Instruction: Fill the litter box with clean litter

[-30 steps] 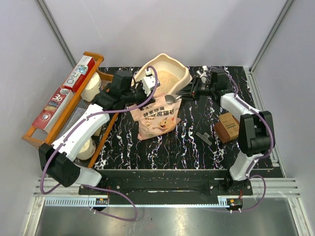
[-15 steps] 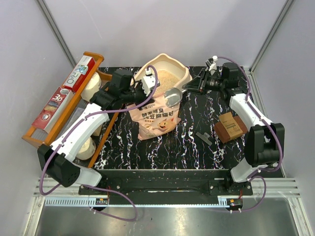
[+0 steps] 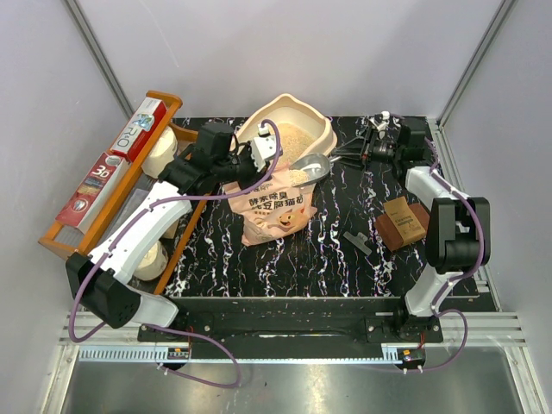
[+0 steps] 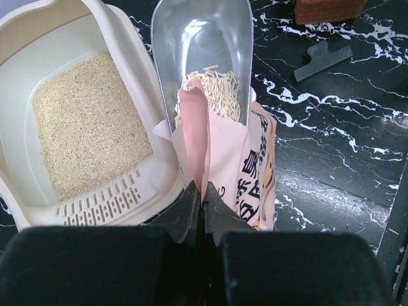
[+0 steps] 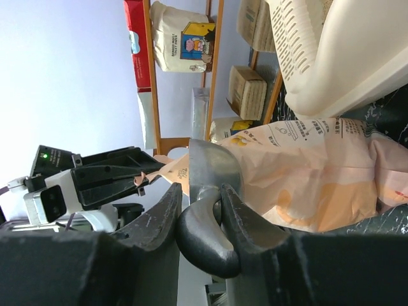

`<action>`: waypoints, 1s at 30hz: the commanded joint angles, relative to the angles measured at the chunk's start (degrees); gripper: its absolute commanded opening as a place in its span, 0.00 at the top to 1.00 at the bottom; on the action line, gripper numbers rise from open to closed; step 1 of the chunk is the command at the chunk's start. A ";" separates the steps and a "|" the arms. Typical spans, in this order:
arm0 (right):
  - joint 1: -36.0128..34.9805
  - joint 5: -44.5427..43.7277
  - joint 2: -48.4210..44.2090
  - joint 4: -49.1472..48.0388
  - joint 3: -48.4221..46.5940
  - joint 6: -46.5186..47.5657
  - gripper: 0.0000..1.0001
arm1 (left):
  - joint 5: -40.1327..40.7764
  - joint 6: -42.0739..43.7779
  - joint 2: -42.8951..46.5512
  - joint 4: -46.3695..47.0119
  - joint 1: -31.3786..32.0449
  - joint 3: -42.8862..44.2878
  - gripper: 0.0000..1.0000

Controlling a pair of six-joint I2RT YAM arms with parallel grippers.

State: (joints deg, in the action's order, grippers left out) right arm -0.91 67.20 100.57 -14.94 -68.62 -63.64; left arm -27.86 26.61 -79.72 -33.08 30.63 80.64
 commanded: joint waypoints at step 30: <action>4.69 -4.78 11.39 5.08 -26.53 0.79 1.00 | -0.62 1.60 6.25 5.14 -0.05 -0.84 1.00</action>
State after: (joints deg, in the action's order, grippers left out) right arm 3.60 69.80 107.92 -15.44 -85.45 -67.51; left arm -27.66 27.35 -76.97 -32.53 30.68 78.28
